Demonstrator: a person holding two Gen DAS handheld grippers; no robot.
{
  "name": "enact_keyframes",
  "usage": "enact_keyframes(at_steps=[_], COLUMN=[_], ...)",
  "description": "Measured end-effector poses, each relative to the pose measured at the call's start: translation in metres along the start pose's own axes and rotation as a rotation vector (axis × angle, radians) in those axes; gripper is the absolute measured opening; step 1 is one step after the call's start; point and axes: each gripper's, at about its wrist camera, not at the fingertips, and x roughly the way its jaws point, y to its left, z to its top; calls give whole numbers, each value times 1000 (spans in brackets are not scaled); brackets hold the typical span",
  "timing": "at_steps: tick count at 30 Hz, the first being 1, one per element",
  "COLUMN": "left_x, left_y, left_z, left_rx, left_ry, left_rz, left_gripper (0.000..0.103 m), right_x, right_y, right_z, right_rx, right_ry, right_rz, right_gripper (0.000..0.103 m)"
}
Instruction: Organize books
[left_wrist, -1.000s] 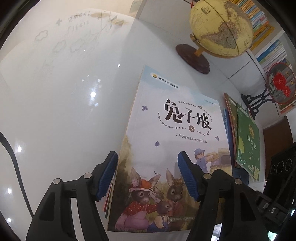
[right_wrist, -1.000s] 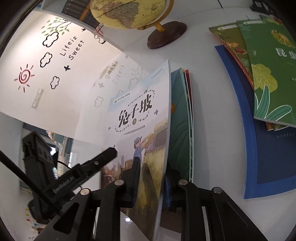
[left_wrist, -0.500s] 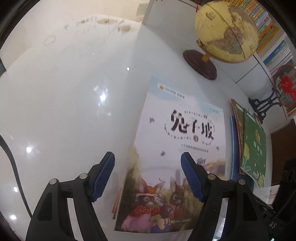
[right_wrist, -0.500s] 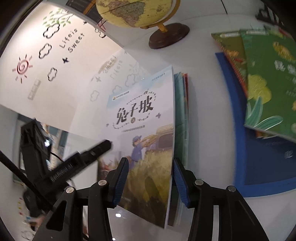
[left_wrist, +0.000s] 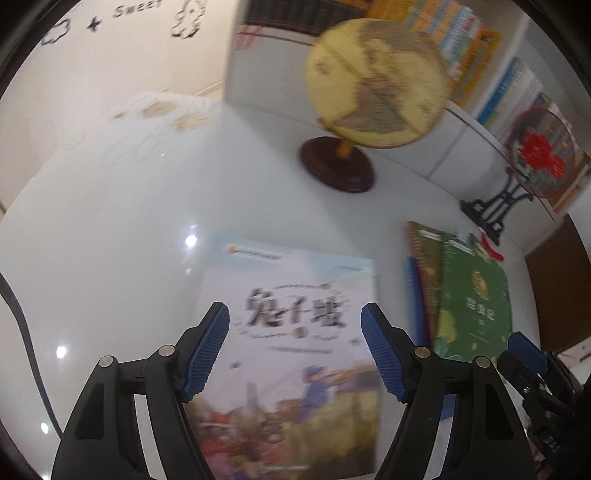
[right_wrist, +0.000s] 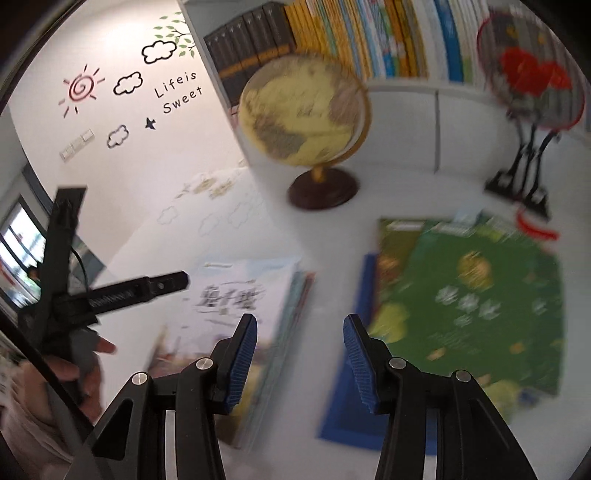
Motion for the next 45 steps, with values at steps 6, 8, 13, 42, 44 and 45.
enact_keyframes(at_steps=[6, 8, 13, 42, 44, 45], left_x=[13, 20, 34, 120, 123, 123], left_y=[-43, -57, -90, -178, -177, -179], left_z=[1, -2, -9, -35, -34, -34], left_rx=[50, 65, 109, 139, 123, 131], left_ry=[22, 34, 68, 240, 237, 234], left_rz=[-68, -75, -100, -101, -109, -106], left_gripper=[72, 72, 72, 83, 88, 88], right_x=[-9, -13, -22, 24, 28, 30], right_y=[-37, -51, -82, -186, -184, -184], right_z=[-5, -9, -18, -40, -36, -35], right_rx=[-30, -6, 42, 208, 193, 192], right_ry=[1, 1, -4, 77, 76, 74], right_rz=[-141, -164, -213, -153, -151, -139], right_gripper=[47, 47, 47, 54, 61, 68])
